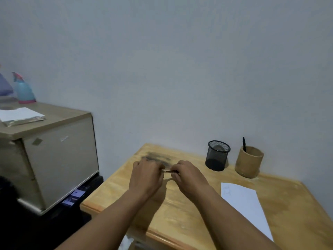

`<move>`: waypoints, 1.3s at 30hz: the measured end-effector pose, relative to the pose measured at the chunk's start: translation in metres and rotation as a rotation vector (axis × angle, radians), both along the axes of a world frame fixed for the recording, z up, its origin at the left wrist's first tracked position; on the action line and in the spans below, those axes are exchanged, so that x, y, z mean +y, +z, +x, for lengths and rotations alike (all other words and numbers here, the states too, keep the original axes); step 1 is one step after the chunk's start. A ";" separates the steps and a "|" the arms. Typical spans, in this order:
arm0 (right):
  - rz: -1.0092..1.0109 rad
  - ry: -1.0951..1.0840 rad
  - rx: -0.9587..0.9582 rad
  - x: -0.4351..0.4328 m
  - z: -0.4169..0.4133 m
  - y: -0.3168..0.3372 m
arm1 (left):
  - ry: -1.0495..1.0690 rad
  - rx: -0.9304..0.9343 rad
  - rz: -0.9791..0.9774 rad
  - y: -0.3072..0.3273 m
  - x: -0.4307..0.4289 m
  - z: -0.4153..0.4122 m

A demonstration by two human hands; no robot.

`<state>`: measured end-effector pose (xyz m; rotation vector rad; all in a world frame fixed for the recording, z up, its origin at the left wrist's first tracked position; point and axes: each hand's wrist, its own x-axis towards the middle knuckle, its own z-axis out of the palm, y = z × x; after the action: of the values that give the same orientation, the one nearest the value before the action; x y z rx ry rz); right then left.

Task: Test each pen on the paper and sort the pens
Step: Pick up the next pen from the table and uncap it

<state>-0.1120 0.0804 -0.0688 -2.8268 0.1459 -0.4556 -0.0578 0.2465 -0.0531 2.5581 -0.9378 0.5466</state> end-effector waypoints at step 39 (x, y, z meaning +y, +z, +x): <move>1.305 -0.273 -0.583 -0.093 -0.136 0.030 | -0.592 1.105 -0.554 0.031 -0.146 -0.061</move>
<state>-0.2482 -0.0131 -0.0388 -1.3468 0.4876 -0.8195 -0.1184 0.1010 -0.0218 1.5415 -0.8436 -0.6428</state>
